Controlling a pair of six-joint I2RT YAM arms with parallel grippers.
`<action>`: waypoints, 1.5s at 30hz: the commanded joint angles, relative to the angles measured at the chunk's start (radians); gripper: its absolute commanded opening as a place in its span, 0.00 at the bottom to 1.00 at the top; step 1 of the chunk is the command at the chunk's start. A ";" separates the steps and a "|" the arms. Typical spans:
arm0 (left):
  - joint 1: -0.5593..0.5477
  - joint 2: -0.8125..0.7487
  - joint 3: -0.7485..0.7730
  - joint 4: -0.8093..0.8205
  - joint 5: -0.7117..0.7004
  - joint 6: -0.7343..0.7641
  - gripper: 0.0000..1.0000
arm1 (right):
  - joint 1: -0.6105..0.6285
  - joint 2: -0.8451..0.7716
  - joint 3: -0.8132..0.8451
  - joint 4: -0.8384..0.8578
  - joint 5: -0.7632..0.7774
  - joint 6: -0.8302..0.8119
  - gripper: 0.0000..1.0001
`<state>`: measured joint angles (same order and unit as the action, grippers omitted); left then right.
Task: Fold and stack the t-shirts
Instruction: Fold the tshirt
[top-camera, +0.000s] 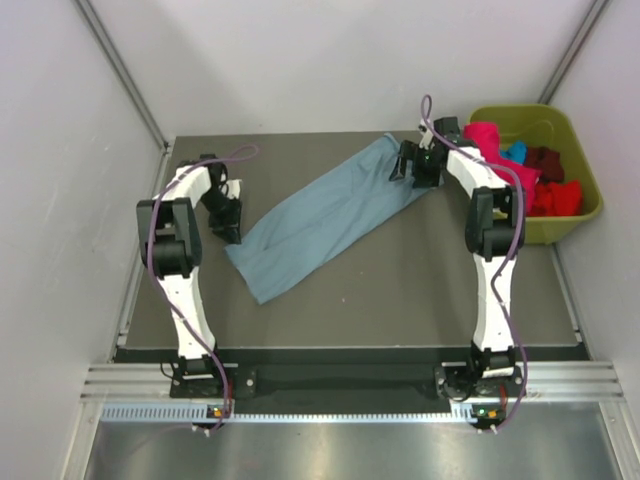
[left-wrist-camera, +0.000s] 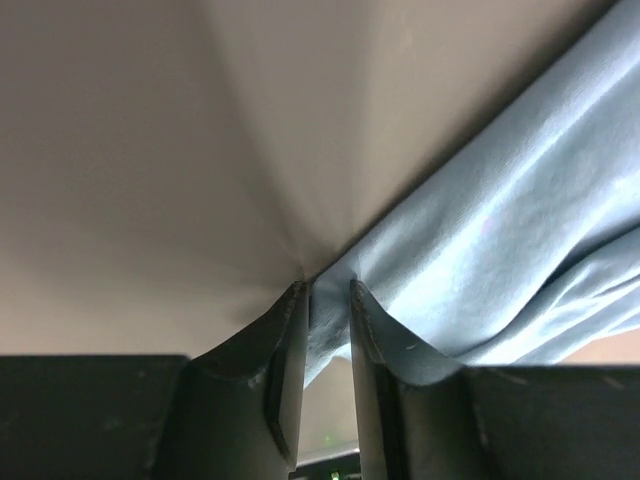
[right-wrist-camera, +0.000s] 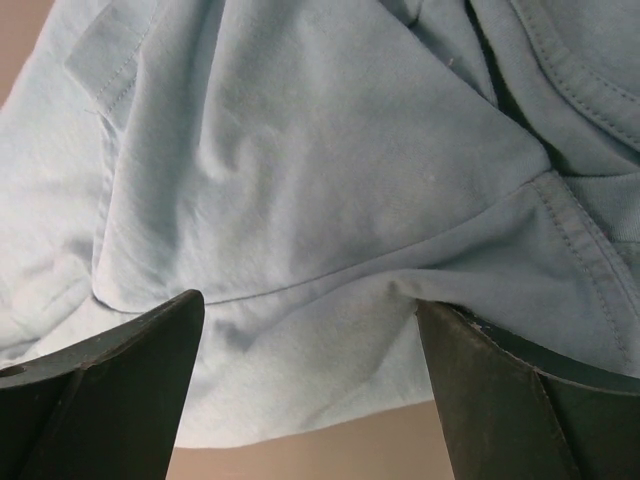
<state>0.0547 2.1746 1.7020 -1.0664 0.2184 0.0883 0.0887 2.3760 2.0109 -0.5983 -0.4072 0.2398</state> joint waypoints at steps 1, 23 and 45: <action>0.004 -0.088 -0.031 -0.033 0.009 0.018 0.28 | -0.006 0.069 0.103 0.038 -0.010 0.019 0.88; -0.009 -0.185 -0.150 -0.018 -0.065 0.033 0.36 | 0.032 0.186 0.264 0.089 -0.059 0.064 0.89; -0.081 -0.216 -0.292 -0.006 -0.097 0.031 0.00 | 0.025 0.265 0.374 0.156 -0.081 0.133 0.89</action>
<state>0.0101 2.0319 1.4612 -1.0641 0.1356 0.1116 0.1040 2.5950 2.3283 -0.5072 -0.4797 0.3508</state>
